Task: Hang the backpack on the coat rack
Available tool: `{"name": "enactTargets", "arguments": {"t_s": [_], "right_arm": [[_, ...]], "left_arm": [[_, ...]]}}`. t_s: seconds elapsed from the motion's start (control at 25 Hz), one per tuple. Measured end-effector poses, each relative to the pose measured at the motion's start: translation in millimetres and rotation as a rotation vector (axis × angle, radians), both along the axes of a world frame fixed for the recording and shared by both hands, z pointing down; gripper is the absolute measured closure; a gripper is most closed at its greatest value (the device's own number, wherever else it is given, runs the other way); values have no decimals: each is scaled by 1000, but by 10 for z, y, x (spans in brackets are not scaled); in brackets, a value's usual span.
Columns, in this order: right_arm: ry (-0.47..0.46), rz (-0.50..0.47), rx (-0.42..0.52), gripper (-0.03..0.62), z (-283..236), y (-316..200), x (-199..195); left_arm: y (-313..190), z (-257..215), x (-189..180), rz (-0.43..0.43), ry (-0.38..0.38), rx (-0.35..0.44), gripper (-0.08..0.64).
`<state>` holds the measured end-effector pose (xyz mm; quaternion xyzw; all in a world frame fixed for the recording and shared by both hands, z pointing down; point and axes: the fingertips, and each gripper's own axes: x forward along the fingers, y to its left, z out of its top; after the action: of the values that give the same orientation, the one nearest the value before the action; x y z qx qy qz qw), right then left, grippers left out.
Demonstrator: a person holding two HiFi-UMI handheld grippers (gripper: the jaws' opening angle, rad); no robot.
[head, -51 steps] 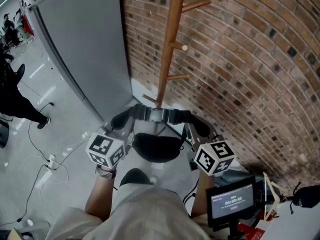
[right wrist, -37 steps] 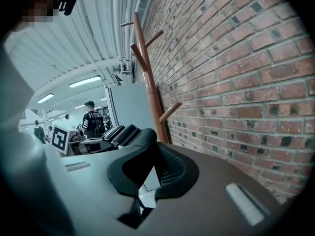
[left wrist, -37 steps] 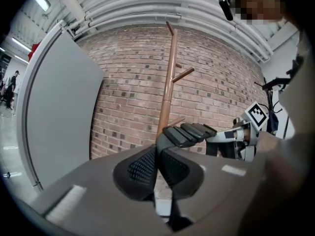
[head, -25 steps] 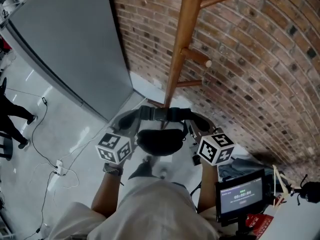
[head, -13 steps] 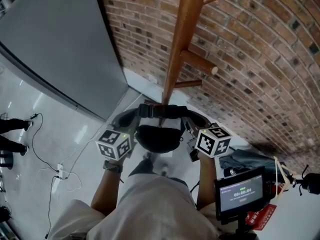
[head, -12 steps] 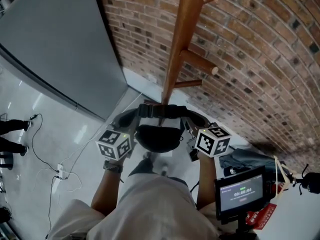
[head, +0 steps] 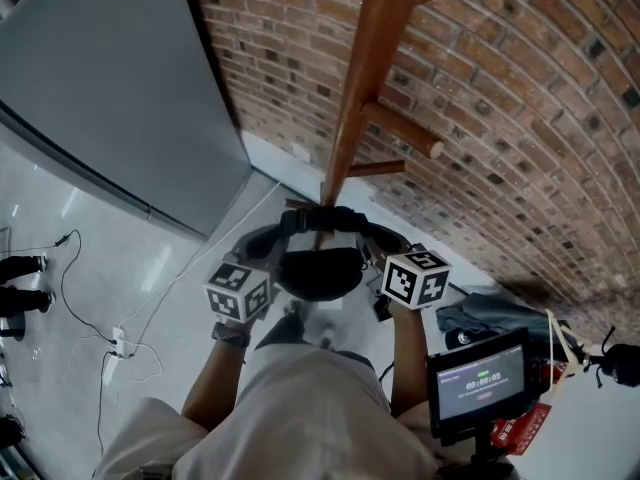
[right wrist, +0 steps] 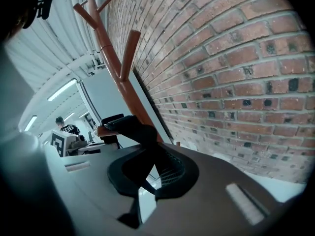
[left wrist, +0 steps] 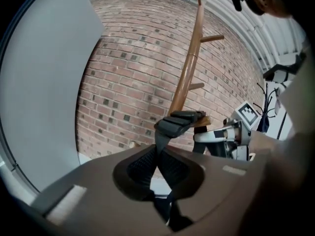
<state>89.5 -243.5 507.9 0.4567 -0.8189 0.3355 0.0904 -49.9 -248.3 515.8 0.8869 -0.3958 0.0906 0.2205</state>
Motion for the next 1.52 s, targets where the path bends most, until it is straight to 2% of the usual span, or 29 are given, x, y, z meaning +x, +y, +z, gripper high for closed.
{"name": "enactTargets", "arguments": {"t_s": [0.48,0.8,1.52], "right_arm": [[-21,-55,-68,584,283,116,-229],[-8,-94,-87,584,468,105,-416],[16,-80,-77,572,521,-18,-523]], "left_arm": [[160,210,152,33,-21,-28,555],[135,385,262,92,-93,1,555],[77,614,497,113,-103,1,555]]}}
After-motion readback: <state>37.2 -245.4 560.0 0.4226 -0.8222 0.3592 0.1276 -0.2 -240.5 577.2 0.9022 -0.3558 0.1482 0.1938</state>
